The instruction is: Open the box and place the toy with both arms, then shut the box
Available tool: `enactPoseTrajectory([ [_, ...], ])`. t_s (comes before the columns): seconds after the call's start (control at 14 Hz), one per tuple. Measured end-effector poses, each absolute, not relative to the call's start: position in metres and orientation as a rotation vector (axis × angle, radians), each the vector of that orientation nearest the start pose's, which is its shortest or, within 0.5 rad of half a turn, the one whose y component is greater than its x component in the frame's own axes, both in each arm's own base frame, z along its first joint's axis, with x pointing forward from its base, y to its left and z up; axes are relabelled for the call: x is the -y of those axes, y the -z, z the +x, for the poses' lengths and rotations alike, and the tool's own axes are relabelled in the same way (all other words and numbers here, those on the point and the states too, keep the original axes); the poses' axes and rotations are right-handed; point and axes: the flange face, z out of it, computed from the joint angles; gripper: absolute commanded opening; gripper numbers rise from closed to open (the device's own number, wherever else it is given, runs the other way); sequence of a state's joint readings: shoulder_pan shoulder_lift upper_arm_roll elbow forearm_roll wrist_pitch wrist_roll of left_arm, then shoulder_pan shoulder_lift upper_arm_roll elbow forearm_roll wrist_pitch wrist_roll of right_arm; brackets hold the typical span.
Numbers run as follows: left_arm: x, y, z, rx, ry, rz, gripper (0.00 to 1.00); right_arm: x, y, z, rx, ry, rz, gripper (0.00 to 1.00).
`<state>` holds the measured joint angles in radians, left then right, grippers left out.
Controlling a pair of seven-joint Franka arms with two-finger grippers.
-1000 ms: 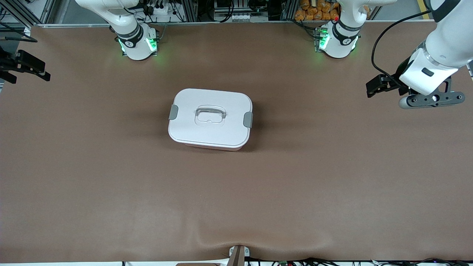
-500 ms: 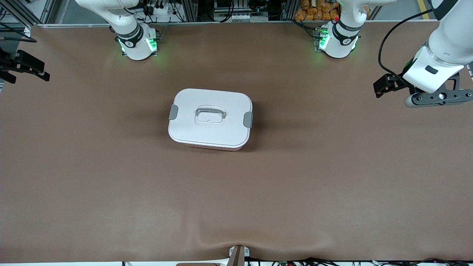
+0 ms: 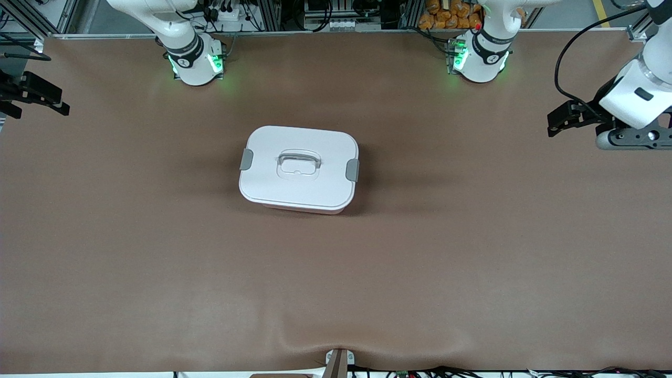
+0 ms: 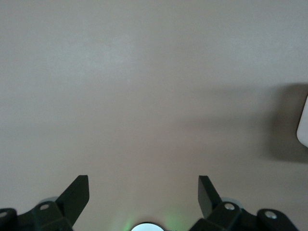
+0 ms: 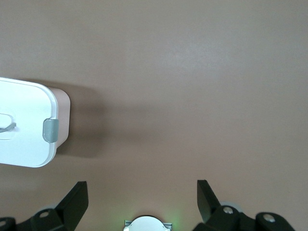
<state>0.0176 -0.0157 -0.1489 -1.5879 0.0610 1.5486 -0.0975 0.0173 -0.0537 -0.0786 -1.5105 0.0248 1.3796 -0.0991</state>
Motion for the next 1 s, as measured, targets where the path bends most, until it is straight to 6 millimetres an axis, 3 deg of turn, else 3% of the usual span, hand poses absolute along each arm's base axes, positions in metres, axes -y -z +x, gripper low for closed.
enactPoseTrajectory([
  [0.21, 0.068, -0.632, 0.542, -0.050, -0.005, -3.088, 1.00, 0.030, -0.665, 0.516, 0.062, -0.117, -3.104, 1.00],
  [0.5, 0.055, -0.632, 0.542, -0.011, -0.027, -3.098, 1.00, 0.031, -0.665, 0.516, 0.061, -0.117, -3.104, 1.00],
  [1.0, 0.054, -0.629, 0.538, -0.010, -0.080, -3.094, 1.00, 0.031, -0.665, 0.516, 0.057, -0.117, -3.104, 1.00],
])
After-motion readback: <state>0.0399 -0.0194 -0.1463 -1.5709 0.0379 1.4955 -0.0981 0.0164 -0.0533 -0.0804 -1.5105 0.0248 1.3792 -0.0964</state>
